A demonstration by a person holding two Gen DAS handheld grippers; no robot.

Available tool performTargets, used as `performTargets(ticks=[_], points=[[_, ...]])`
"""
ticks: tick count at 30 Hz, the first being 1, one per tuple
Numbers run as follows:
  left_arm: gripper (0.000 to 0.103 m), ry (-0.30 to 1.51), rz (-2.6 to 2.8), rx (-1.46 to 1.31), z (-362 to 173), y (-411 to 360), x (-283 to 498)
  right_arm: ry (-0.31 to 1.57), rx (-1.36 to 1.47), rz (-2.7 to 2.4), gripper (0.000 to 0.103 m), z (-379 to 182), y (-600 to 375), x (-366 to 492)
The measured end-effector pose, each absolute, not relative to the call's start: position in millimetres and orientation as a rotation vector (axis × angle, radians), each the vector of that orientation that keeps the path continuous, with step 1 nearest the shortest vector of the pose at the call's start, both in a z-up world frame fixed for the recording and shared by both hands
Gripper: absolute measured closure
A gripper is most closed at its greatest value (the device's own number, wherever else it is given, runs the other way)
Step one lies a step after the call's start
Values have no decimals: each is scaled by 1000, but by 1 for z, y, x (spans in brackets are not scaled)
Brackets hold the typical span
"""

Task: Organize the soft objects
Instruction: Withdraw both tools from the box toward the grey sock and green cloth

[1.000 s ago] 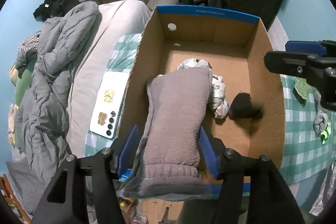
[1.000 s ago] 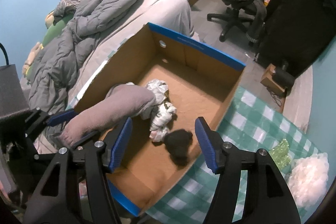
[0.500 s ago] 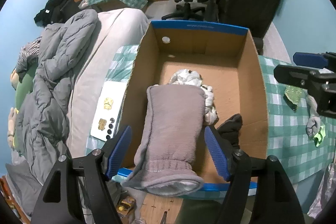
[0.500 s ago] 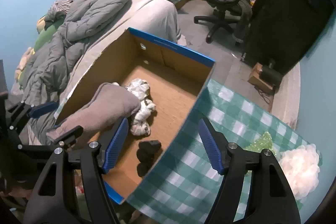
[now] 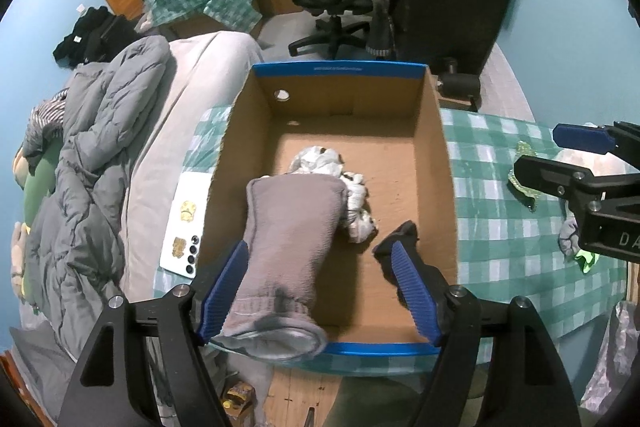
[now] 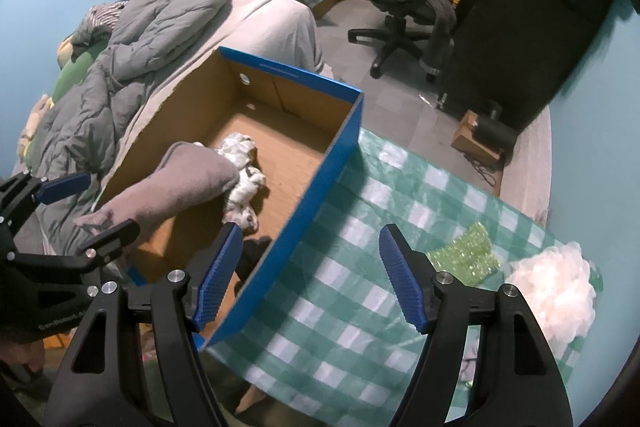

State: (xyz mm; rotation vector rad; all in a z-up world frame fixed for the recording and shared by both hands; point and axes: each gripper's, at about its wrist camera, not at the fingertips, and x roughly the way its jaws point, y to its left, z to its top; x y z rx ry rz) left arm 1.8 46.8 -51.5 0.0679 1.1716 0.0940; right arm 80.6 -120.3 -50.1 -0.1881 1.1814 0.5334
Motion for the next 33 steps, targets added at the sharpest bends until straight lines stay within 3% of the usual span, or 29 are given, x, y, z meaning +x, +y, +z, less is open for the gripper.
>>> performTargets(ticks=[33], points=[[27,1210,-98,174,-57,-69,10,1229,-83,282,31,-56,-284,51]])
